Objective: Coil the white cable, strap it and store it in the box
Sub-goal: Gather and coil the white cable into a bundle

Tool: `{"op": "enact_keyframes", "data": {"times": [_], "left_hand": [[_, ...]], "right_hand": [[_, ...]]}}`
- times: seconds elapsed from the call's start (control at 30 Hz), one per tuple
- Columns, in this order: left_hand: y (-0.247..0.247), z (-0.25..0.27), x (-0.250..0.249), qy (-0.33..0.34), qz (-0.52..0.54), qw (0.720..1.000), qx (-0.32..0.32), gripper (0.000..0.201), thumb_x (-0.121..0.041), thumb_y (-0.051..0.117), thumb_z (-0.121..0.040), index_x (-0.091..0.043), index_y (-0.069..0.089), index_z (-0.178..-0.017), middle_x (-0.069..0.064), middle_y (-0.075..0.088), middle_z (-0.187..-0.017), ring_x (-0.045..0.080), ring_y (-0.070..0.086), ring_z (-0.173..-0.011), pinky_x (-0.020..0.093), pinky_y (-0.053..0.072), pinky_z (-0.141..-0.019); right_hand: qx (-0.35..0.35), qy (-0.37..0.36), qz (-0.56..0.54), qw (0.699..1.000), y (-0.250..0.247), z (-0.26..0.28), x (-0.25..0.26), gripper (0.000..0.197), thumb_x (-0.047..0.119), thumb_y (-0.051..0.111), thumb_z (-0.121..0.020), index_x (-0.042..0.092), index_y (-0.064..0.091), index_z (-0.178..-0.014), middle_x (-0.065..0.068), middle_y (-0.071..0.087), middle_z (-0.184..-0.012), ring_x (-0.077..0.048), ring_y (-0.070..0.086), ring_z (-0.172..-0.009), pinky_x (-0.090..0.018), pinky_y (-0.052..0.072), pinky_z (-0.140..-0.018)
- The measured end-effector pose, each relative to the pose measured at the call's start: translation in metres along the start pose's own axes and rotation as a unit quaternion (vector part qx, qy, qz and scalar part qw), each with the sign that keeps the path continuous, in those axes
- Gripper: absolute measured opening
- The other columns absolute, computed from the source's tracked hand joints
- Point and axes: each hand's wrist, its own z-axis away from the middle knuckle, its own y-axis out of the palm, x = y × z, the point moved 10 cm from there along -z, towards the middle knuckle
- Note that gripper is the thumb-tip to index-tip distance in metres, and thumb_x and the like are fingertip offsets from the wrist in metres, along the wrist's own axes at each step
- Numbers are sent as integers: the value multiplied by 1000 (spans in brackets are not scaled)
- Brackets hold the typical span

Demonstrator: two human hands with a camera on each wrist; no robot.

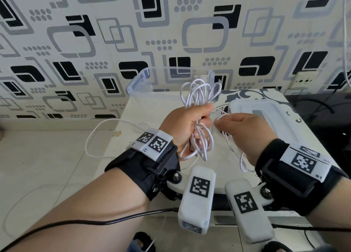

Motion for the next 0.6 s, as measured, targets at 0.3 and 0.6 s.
{"op": "enact_keyframes", "data": {"times": [0.3, 0.6], "left_hand": [[11, 3, 4, -5, -10, 1000, 8, 38, -28, 45, -94, -14, 34, -60, 2, 24, -51, 8, 28, -27, 14, 29, -33], [-4, -4, 5, 28, -32, 999, -27, 40, -33, 58, -80, -13, 38, -52, 1, 29, -45, 10, 31, -28, 17, 32, -35]], "right_hand": [[25, -39, 33, 998, 10, 0, 5, 21, 29, 55, -86, 15, 69, -80, -6, 56, -66, -13, 49, -63, -24, 38, -59], [34, -60, 8, 998, 9, -4, 6, 12, 26, 64, -82, 17, 70, -76, 1, 59, -71, -9, 49, -59, -18, 41, -60]]}}
